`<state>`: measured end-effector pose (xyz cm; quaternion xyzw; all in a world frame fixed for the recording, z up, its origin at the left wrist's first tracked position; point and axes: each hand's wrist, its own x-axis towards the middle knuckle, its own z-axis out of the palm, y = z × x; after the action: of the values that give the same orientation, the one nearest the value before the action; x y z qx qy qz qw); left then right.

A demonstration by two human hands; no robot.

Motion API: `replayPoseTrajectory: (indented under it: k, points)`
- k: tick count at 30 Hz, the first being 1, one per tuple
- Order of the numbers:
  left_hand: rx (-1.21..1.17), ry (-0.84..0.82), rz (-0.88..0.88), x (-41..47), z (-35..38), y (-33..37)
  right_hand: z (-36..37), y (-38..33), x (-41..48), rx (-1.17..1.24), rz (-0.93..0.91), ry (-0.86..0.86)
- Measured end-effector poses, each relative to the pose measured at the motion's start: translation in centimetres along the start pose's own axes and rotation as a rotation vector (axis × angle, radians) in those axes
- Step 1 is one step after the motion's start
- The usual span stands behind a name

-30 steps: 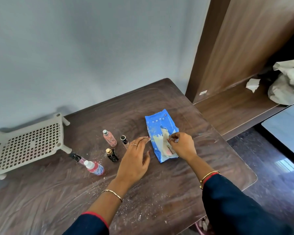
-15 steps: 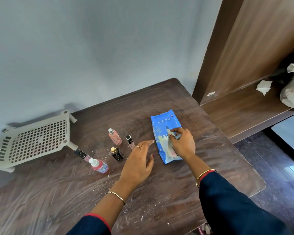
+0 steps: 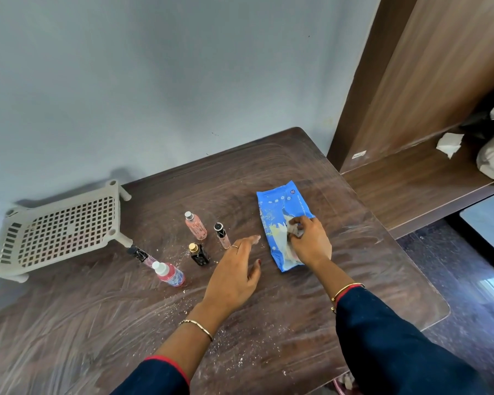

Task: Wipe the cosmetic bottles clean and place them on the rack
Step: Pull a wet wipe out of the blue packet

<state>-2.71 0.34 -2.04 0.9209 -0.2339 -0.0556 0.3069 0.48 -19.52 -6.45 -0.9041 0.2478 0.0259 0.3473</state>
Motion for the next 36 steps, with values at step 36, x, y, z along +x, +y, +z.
replayPoseTrajectory:
  k: [36]
  points:
    - [0.123,-0.316,0.006,5.6,2.5,1.3,-0.6,0.1,1.1,0.046,-0.183,-0.011]
